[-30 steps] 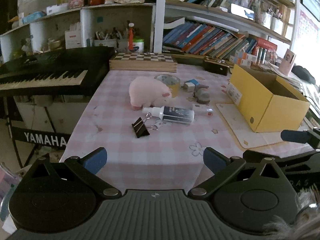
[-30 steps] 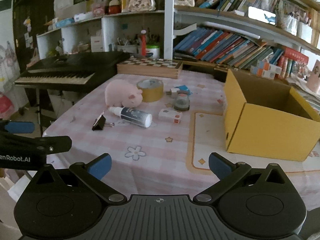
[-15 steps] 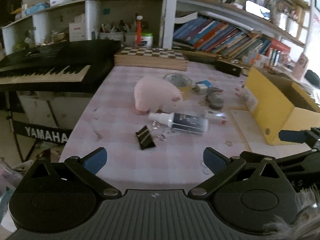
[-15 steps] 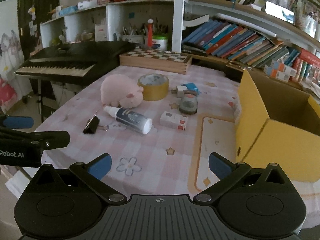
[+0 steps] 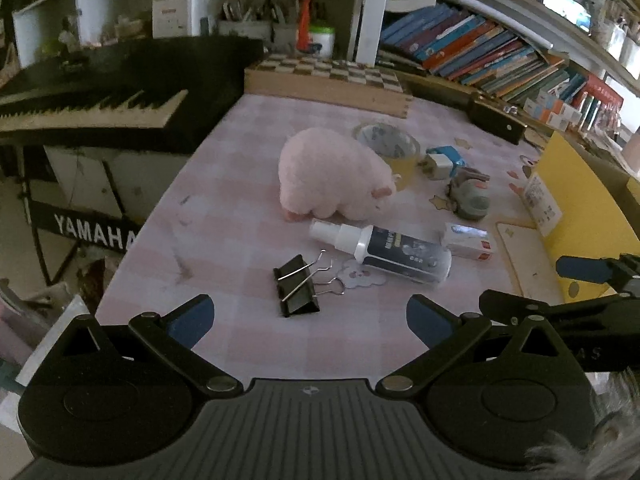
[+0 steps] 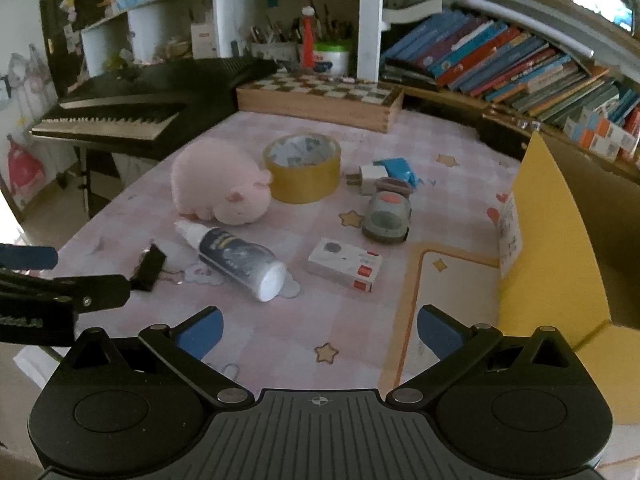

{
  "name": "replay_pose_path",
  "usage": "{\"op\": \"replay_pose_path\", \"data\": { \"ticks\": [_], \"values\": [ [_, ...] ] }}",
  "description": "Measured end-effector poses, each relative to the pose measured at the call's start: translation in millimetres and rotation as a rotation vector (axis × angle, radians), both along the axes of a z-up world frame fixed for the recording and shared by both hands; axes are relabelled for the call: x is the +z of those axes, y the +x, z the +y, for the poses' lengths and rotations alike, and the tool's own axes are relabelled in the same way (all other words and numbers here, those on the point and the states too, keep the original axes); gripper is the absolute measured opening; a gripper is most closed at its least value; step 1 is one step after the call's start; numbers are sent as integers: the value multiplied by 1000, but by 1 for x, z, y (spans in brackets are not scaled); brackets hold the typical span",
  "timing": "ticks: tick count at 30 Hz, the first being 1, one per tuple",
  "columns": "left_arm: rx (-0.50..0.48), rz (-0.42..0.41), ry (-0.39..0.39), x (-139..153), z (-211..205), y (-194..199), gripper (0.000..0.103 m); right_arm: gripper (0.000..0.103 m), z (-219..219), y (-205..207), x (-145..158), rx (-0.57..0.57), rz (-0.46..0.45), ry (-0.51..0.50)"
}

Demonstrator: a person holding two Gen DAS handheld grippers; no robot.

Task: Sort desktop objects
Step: 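Grasp the black binder clip with the left tool while the right tool grasps the white spray bottle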

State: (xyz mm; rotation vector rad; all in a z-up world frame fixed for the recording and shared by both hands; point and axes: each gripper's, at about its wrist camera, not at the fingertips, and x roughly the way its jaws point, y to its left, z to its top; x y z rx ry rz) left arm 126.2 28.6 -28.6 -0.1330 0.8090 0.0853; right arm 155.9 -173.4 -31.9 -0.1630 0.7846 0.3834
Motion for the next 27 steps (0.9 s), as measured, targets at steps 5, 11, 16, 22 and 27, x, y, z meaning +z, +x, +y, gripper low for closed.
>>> {"op": "replay_pose_path", "data": {
  "ticks": [5, 11, 16, 22, 27],
  "values": [
    [5, 27, 14, -4, -2, 14, 100, 103, 0, 17, -3, 8, 9, -3],
    [-5, 65, 18, -12, -4, 25, 89, 102, 4, 32, -8, 37, 32, -9],
    [-2, 90, 37, -21, -3, 35, 83, 102, 9, 43, -13, 72, 49, -12],
    [12, 100, 60, -30, -3, 57, 58, 99, 16, 50, -12, 132, 51, -6],
    [-12, 101, 75, -34, -5, 66, 42, 96, 26, 54, -11, 203, 44, -11]
  ]
}}
